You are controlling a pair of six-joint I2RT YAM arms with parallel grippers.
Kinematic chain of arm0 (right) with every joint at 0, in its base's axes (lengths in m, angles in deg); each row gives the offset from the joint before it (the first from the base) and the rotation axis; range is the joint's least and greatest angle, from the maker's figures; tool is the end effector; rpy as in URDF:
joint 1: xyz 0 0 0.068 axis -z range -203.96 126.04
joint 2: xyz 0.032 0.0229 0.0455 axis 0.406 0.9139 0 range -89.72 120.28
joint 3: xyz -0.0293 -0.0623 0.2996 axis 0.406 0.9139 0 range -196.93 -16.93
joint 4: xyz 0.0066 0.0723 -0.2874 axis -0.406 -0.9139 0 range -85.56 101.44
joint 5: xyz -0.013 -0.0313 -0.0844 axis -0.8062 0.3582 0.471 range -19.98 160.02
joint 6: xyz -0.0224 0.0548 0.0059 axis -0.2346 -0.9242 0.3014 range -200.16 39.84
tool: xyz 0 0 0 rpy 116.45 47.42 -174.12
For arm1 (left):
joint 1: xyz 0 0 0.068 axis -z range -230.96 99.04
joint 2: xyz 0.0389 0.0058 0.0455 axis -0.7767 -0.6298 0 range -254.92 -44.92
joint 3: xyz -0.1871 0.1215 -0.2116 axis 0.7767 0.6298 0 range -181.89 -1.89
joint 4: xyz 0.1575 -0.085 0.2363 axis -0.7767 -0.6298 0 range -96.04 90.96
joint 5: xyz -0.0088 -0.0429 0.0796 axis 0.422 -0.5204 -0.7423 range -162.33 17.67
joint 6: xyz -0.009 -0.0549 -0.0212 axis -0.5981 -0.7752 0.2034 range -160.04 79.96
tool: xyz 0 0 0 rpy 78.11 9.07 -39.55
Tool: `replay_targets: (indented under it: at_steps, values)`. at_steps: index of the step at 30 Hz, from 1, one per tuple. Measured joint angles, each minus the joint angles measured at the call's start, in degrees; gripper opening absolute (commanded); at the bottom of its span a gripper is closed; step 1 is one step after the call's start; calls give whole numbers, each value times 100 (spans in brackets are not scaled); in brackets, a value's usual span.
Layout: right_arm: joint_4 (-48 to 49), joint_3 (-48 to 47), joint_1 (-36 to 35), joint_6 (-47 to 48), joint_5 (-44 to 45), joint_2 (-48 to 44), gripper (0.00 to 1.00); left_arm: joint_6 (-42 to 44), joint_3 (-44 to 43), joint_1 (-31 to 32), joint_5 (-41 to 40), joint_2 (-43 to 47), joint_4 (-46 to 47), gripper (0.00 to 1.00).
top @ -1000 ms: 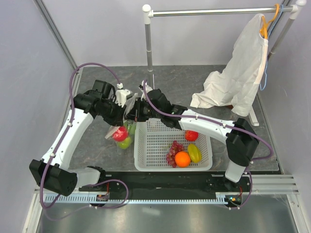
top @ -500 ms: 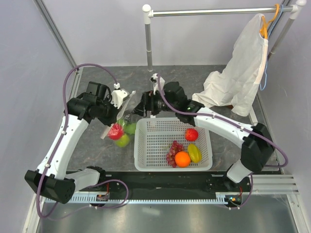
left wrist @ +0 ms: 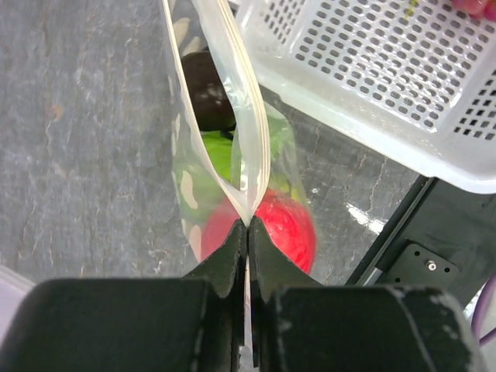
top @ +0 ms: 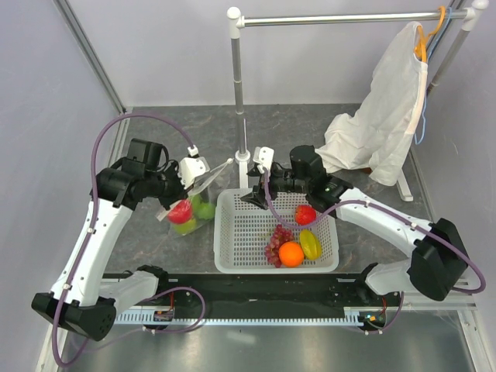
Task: Place the food in the zip-top bag and seal the zipper
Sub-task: Zip the zipper food storage bag at the center of the board.
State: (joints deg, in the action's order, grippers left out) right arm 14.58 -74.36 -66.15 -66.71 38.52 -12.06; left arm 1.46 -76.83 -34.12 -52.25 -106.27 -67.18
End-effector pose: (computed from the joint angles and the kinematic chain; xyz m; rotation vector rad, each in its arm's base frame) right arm 0.2423 0.2503 0.3323 -1.2189 1.4739 0.8551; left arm 0.1899 -0.0731 0.4074 1.3180 2.0762 -0.2569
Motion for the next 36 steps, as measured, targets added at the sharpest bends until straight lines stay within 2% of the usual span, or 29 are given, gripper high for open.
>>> replay_targets:
  at_steps: [7,16,20,23,24,26,27,30,36]
  values:
    - [765,146,46,584,-127,581,79,518,382,0,256,304,9,2]
    - [1526,7,157,417,-181,1309,74,813,466,0,306,466,13,2]
    - [1683,-317,170,271,-269,1523,68,863,542,0,310,479,59,2]
    - [1821,-483,168,149,-424,1591,53,872,592,0,308,485,109,2]
    - [1858,-501,164,125,-459,1593,43,870,603,0,306,487,111,2]
    - [1921,-531,151,92,-527,1600,32,870,632,0,306,503,149,2]
    - [1923,-553,144,57,-566,1609,19,870,647,0,302,518,168,2]
    - [1904,-588,142,83,-649,1626,1,868,688,0,280,562,219,2]
    - [1779,-592,144,160,-706,1626,0,730,710,-72,249,586,424,4]
